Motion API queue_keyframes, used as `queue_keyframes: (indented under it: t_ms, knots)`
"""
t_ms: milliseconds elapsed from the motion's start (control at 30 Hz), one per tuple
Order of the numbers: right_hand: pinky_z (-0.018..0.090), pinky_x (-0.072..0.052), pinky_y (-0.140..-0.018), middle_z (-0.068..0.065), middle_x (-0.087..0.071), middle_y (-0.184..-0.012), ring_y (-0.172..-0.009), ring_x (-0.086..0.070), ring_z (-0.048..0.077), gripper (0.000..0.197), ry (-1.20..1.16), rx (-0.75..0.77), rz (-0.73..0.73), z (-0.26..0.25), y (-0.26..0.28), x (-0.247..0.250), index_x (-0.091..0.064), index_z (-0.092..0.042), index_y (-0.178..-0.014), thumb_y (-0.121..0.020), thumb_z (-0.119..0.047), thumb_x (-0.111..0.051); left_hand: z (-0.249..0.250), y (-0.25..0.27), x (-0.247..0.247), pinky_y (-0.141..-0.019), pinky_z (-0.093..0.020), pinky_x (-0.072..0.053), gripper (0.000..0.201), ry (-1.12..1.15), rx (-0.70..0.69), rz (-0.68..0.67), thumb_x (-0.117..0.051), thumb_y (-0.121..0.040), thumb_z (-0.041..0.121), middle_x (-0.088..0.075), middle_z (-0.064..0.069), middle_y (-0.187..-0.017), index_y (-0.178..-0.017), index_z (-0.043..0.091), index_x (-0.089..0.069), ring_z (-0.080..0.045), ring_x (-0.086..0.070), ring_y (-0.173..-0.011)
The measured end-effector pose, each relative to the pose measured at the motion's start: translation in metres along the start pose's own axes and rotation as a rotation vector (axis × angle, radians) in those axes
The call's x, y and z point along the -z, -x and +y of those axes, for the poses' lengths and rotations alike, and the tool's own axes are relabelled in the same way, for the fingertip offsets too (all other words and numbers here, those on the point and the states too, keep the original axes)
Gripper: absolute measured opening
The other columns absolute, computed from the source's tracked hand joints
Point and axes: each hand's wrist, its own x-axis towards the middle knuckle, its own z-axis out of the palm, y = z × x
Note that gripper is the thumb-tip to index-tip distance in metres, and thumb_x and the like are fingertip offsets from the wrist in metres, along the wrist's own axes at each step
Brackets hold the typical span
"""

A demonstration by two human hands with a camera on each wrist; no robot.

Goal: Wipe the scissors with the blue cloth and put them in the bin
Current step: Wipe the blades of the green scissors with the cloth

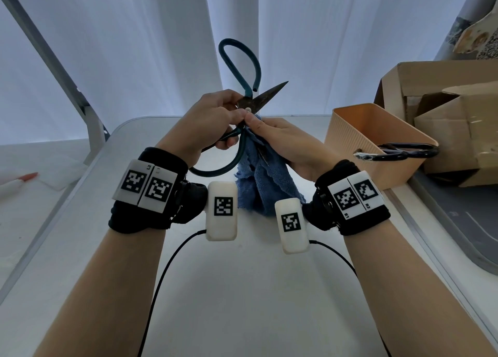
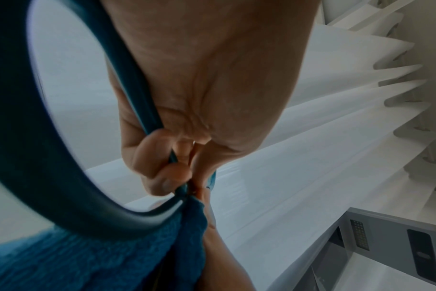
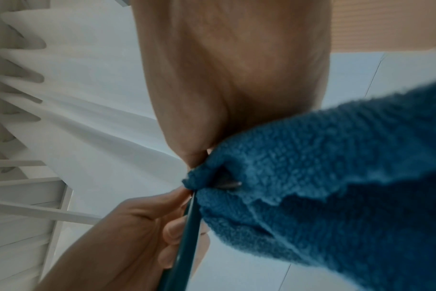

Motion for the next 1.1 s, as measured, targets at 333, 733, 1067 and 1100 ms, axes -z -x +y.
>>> queue_keyframes:
  t_ms: [333,733,1067,1100]
  knots:
    - [0.045,-0.044,-0.111,0.017,-0.067,-0.126,-0.122,-0.061,0.028,0.038,0.002,0.028,-0.027,0.002,-0.003,0.002,-0.062,-0.002,-0.125,-0.106,-0.03,-0.044,0.003,0.003,0.005,-0.04,-0.021,-0.034,0.019,0.015,0.031,0.022,-0.054,-0.099,0.007,-0.056,-0.012,-0.09,-0.116,0.001,-0.061,-0.015,-0.048,-0.048]
    - [0.04,-0.052,-0.092,0.014,-0.062,-0.091,-0.086,-0.059,0.023,0.045,0.054,0.001,0.002,-0.006,0.001,-0.004,-0.061,0.005,-0.102,-0.104,-0.038,-0.047,0.003,0.002,0.011,-0.042,-0.021,-0.037,0.01,0.042,0.023,0.094,-0.057,-0.099,0.01,-0.061,-0.009,-0.088,-0.106,0.005,-0.062,-0.014,-0.051,-0.047]
    - [0.026,-0.044,-0.066,0.001,-0.054,-0.062,-0.061,-0.049,0.016,0.041,-0.005,0.022,0.024,-0.009,0.003,-0.009,-0.055,-0.007,-0.076,-0.105,-0.035,-0.046,0.001,0.001,0.011,-0.041,-0.02,-0.037,0.004,0.062,0.022,0.142,-0.057,-0.099,0.011,-0.057,-0.004,-0.081,-0.1,0.009,-0.061,-0.014,-0.05,-0.046]
    - [0.031,-0.044,-0.072,0.006,-0.054,-0.069,-0.068,-0.049,0.022,0.035,-0.014,0.022,0.011,-0.008,0.004,-0.01,-0.056,-0.006,-0.088,-0.105,-0.033,-0.045,0.002,0.0,0.011,-0.041,-0.021,-0.037,0.005,0.063,0.021,0.144,-0.057,-0.099,0.011,-0.057,-0.004,-0.082,-0.101,0.009,-0.061,-0.014,-0.05,-0.047]
